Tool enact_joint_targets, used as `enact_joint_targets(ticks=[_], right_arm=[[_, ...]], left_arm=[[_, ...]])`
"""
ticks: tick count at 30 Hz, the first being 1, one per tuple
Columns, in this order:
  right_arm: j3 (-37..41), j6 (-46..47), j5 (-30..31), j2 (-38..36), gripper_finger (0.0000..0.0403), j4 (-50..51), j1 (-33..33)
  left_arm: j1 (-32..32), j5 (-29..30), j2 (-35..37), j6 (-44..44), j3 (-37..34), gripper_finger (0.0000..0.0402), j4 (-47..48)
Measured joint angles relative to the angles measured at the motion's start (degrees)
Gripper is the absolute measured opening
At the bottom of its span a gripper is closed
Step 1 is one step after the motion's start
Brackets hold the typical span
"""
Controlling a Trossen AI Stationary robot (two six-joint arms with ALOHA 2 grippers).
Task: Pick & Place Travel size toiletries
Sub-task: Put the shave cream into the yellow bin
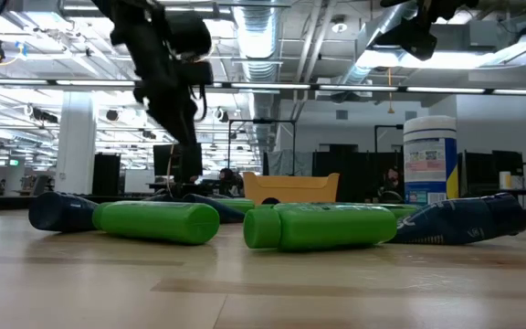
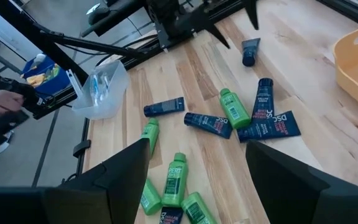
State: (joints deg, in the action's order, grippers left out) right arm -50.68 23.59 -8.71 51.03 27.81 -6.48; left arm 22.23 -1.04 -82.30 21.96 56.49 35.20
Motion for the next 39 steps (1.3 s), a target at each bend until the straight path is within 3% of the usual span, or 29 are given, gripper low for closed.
enact_joint_targets(ticks=[8,26,39], right_arm=[[0.0,0.0,0.0,0.0,0.0258,0.0,0.0],[0.0,0.0,0.0,0.0,0.0258,0.0,0.0],[0.0,0.5,0.0,0.0,0.0258,0.0,0.0]], left_arm=[[2.3,-2.2,-6.4,7.7,0.0,0.0271,-0.1],[5.8,-3.8,-12.5,10.6,-0.1,0.0269,-0.1],[5.8,-3.7,-12.7,11.2,-7.7,0.0269,-2.9]])
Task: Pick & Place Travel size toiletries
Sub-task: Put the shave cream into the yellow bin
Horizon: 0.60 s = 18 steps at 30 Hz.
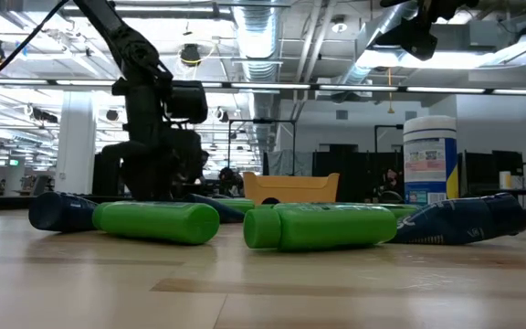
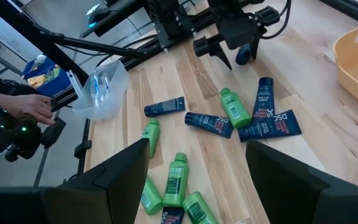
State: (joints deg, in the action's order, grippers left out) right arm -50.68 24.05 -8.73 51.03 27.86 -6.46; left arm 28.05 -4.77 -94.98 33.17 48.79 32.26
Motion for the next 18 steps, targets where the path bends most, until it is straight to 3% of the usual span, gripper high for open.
enact_joint_targets(ticks=[5,15,18], right_arm=[[0.0,0.2,0.0,0.0,0.0258,0.0,0.0],[0.0,2.0,1.3,0.0,0.0258,0.0,0.0],[0.0,2.0,1.3,0.0,0.0258,0.0,0.0]], left_arm=[[0.0,1.1,0.2,-0.4,-1.0,0.0255,-0.4],[0.0,1.7,0.2,-0.4,-1.2,0.0136,-0.4],[0.0,1.8,0.2,-0.4,-1.2,0.0121,-0.4]])
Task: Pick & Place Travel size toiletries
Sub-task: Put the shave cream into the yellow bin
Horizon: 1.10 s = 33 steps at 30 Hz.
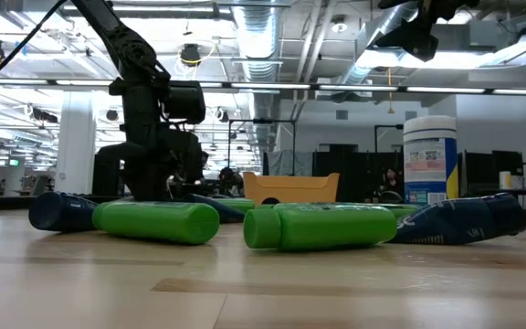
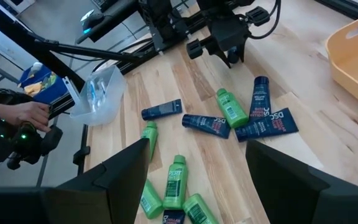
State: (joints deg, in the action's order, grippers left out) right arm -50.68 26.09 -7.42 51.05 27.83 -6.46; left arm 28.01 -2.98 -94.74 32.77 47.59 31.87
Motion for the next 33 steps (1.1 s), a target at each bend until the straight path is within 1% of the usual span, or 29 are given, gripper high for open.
enact_joint_targets(ticks=[6,9,13,18,22,26,29,33], right_arm=[[0.0,0.5,0.0,0.0,0.0258,0.0,0.0],[0.0,0.5,0.0,0.0,0.0258,0.0,0.0],[0.0,0.5,0.0,0.0,0.0258,0.0,0.0],[0.0,0.5,0.0,0.0,0.0258,0.0,0.0],[0.0,0.5,0.1,0.0,0.0258,0.0,0.0],[0.0,0.5,0.2,0.0,0.0258,-0.2,0.0],[0.0,0.5,0.2,0.0,0.0258,-0.2,0.0],[0.0,0.5,0.3,0.0,0.0258,-0.6,0.0]], left_arm=[[0.0,0.1,0.3,-0.3,-0.1,0.0136,-0.2],[0.0,1.3,1.3,-0.6,-0.3,0.013,-0.5],[0.1,2.7,4.4,-2.4,-0.3,0.0119,-1.0],[-0.2,2.8,10.0,-5.1,-0.3,0.013,-3.5],[-0.6,3.2,15.1,-8.5,-0.3,0.0126,-10.7],[-0.6,3.2,18.7,-13.3,-0.2,0.012,-21.1],[-0.6,3.2,19.8,-16.7,-0.2,0.0124,-29.8],[-0.6,3.2,19.6,-20.8,-0.1,0.0123,-40.9]])
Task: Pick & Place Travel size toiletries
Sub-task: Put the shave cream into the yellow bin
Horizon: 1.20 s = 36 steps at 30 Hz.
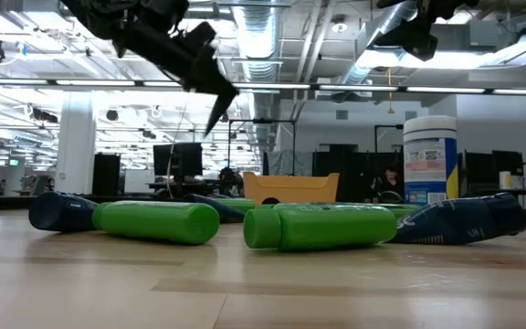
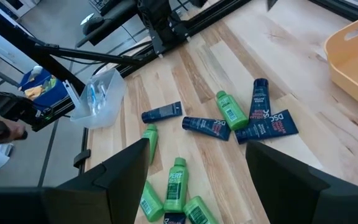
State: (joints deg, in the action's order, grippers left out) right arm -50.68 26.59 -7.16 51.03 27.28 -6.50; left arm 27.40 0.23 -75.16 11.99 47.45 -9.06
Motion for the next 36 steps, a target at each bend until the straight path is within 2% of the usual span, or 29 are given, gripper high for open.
enact_joint_targets(ticks=[6,8,19,24,36], right_arm=[[0.0,0.0,0.0,0.0,0.0258,-0.1,0.0],[0.0,0.0,0.0,0.0,0.0258,-0.1,0.0],[0.0,0.0,0.7,0.0,0.0258,-0.1,0.0],[0.0,0.0,1.3,0.0,0.0258,-0.1,0.0],[0.0,0.4,1.3,0.0,0.0258,-0.1,0.0]], left_arm=[[0.0,0.0,-3.2,-5.7,0.0,0.0123,-14.4],[0.0,0.0,-5.0,-6.7,1.0,0.0123,-16.4],[-0.3,-0.8,-20.8,-5.0,15.7,0.0124,-16.8],[0.0,-0.9,-27.6,-4.9,20.3,0.0125,-16.7],[1.7,-0.7,-36.2,-6.0,21.2,0.0125,-15.7]])
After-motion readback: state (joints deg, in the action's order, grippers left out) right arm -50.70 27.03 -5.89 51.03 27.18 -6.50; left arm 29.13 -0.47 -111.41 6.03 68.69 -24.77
